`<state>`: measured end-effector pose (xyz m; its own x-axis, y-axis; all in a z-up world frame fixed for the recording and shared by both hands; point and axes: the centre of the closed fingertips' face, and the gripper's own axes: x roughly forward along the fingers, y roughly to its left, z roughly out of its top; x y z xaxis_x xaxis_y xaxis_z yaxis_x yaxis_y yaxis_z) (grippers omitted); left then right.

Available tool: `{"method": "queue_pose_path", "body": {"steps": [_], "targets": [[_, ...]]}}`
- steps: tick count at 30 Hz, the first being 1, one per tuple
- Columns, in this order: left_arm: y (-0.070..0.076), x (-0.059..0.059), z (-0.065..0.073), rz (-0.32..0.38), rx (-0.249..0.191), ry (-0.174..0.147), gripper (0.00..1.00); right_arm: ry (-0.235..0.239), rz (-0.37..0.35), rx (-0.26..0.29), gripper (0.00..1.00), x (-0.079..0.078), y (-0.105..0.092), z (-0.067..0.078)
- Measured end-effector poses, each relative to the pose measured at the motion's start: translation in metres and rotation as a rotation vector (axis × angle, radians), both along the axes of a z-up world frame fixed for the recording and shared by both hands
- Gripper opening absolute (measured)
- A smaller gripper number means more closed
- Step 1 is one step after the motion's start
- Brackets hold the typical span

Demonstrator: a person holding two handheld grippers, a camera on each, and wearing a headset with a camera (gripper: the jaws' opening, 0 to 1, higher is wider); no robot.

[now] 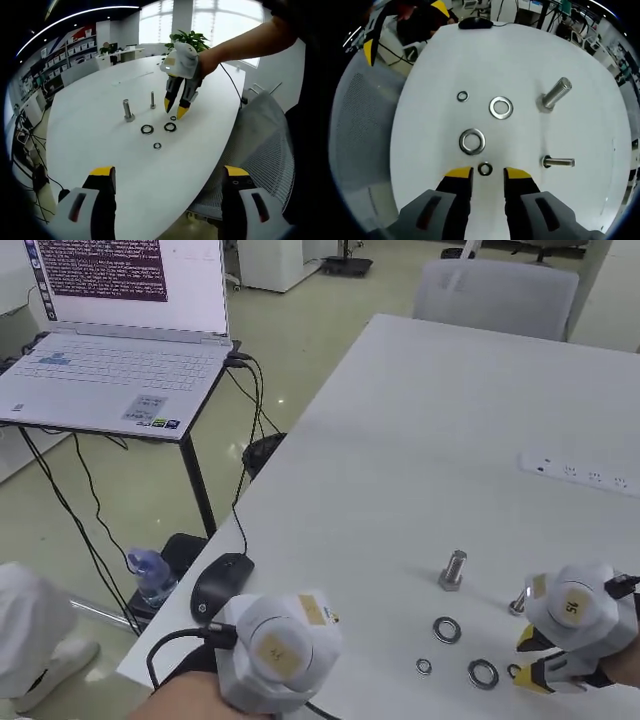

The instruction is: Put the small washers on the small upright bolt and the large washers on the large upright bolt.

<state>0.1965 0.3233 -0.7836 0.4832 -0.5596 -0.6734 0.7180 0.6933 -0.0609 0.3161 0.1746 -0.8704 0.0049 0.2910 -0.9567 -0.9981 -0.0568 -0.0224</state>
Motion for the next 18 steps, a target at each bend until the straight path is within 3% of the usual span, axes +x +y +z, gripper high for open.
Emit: {"method": "queue_pose_path", "body": {"steps": [18], "targets": [[0.0014, -0.0015, 0.0001, -0.002, -0.007, 0.003, 0.84, 0.006, -0.009, -0.008, 0.22, -0.0001, -0.002, -0.007]]}}
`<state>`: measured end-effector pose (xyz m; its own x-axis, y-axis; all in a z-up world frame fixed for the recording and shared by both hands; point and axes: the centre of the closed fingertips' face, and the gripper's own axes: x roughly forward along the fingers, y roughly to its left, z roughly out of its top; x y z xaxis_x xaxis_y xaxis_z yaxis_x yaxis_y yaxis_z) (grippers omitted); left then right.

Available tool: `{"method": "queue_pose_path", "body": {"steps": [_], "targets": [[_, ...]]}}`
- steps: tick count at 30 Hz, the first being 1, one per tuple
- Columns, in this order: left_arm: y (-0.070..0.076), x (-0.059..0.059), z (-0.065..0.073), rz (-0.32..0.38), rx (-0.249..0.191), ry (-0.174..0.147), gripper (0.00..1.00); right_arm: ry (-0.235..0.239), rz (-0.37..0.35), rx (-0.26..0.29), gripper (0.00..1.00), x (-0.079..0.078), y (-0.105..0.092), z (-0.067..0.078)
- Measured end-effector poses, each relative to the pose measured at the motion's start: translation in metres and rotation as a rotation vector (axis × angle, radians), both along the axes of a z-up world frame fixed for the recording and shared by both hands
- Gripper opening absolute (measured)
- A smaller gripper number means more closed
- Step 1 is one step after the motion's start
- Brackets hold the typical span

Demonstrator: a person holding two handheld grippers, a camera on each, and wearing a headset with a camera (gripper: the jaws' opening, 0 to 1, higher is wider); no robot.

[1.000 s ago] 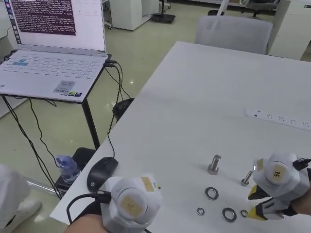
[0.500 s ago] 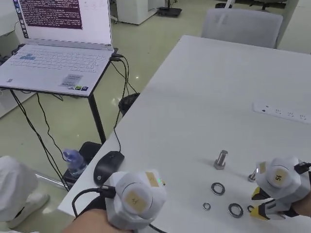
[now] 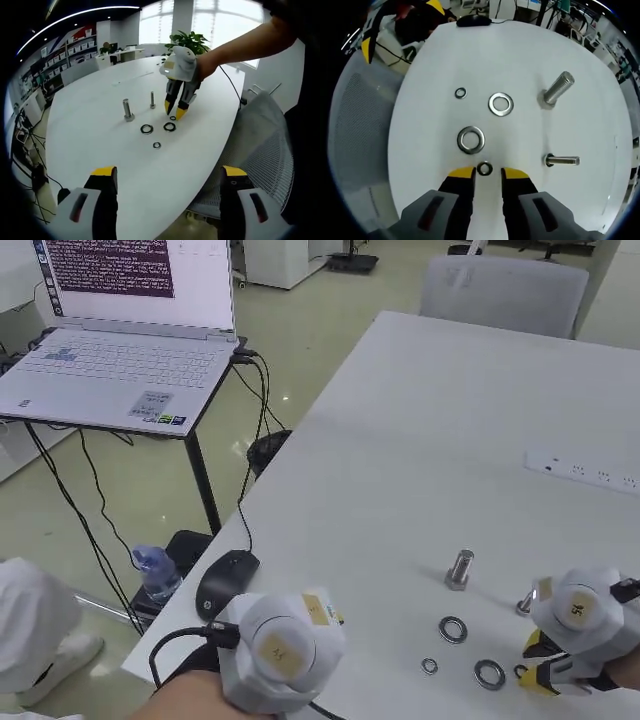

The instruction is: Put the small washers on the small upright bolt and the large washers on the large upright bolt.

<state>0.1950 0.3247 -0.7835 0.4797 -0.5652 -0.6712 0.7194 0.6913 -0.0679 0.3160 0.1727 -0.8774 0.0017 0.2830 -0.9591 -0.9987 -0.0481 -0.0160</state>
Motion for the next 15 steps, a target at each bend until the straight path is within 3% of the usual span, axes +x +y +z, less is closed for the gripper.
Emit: {"method": "queue_pose_path", "body": {"steps": [15], "targets": [[-0.0043, -0.0029, 0.002, -0.005, -0.004, -0.002, 0.81, -0.022, 0.014, -0.029, 0.14, -0.0019, 0.001, -0.0017]]}}
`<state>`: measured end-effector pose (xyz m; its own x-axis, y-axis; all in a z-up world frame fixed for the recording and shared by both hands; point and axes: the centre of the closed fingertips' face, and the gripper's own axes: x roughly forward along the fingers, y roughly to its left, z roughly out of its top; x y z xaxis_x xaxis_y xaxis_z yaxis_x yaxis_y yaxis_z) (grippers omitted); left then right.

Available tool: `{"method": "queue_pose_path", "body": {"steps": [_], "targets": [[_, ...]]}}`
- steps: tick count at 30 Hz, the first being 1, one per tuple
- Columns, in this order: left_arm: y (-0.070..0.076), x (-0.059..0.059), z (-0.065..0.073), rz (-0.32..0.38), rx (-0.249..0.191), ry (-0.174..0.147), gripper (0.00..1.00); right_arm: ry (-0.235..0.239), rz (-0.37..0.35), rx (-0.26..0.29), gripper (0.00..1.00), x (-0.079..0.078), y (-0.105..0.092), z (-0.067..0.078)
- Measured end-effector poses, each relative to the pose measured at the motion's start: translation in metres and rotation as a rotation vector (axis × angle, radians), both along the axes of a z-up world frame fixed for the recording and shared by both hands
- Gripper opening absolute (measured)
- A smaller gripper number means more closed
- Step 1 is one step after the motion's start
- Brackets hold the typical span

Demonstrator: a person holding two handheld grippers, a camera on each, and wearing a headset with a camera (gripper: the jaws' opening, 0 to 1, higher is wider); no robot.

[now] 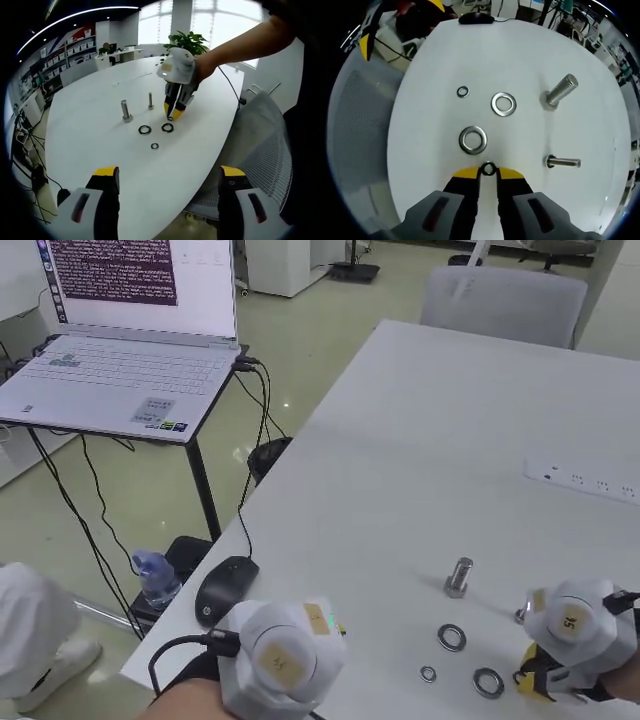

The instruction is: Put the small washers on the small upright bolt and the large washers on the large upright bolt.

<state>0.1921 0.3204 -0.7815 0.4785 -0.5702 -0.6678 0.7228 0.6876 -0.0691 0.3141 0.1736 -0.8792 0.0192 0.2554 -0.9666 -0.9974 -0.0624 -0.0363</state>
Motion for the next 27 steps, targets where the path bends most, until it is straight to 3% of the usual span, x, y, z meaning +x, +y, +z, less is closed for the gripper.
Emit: {"method": "queue_pose_path", "body": {"steps": [5, 15, 22, 27], "targets": [[-0.002, 0.001, 0.002, 0.004, -0.003, -0.006, 0.79, 0.001, -0.021, -0.015, 0.14, 0.001, 0.0, 0.001], [0.0, 0.002, 0.002, -0.003, 0.022, -0.016, 0.79, 0.018, -0.056, 0.015, 0.14, 0.002, -0.002, 0.005], [-0.001, 0.003, 0.003, 0.0, 0.012, -0.013, 0.77, 0.012, -0.096, 0.006, 0.13, 0.013, -0.016, 0.014], [-0.001, 0.006, 0.003, 0.006, 0.002, -0.01, 0.77, -0.005, -0.126, 0.005, 0.13, 0.029, -0.026, 0.03]]}}
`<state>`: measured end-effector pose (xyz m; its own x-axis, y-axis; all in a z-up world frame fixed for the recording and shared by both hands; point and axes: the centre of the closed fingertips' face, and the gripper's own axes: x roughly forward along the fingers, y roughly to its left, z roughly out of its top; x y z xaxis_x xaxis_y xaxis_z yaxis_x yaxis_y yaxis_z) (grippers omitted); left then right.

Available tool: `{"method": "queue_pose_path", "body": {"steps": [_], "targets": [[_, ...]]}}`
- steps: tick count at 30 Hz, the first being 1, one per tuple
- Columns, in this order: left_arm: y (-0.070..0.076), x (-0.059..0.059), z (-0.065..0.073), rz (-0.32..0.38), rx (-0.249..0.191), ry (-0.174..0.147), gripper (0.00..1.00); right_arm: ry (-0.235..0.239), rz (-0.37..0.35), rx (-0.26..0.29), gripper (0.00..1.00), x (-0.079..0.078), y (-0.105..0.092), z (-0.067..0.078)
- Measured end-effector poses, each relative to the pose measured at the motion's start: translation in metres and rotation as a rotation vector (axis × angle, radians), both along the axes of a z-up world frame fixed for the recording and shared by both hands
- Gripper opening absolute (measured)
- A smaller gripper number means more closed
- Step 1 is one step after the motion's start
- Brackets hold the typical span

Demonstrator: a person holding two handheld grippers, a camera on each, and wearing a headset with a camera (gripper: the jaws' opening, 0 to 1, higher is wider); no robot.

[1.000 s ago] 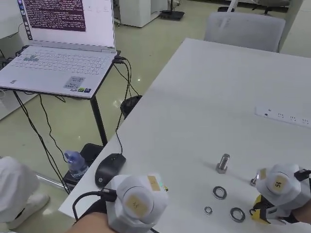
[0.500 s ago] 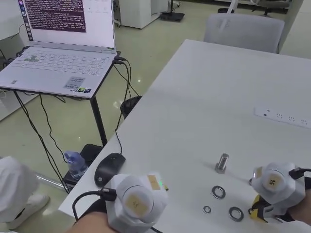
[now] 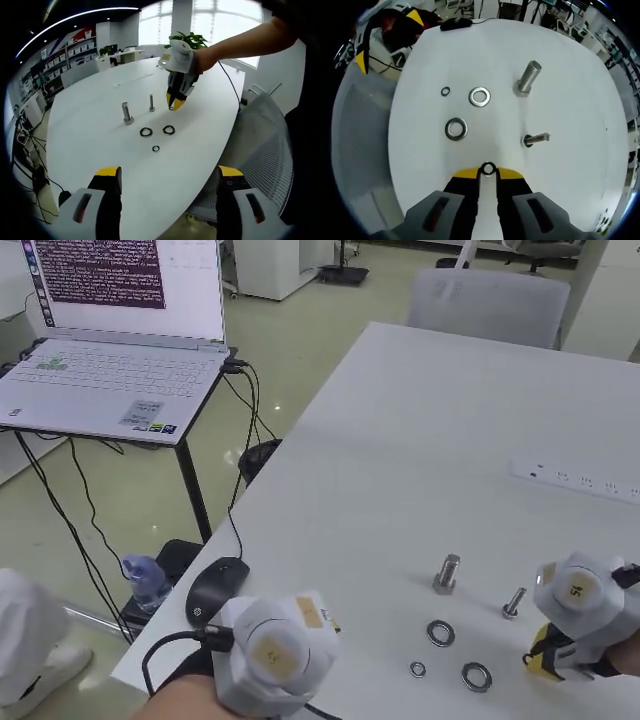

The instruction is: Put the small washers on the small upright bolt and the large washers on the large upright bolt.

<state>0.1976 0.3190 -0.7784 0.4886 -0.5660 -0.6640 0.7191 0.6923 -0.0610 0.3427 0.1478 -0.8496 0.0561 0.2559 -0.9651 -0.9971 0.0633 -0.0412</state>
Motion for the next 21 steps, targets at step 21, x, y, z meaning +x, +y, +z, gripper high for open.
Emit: {"method": "queue_pose_path", "body": {"steps": [21], "targets": [[-0.003, 0.006, -0.006, -0.008, -0.002, 0.015, 0.82, -0.055, -0.038, 0.069, 0.13, 0.04, 0.027, 0.051]]}}
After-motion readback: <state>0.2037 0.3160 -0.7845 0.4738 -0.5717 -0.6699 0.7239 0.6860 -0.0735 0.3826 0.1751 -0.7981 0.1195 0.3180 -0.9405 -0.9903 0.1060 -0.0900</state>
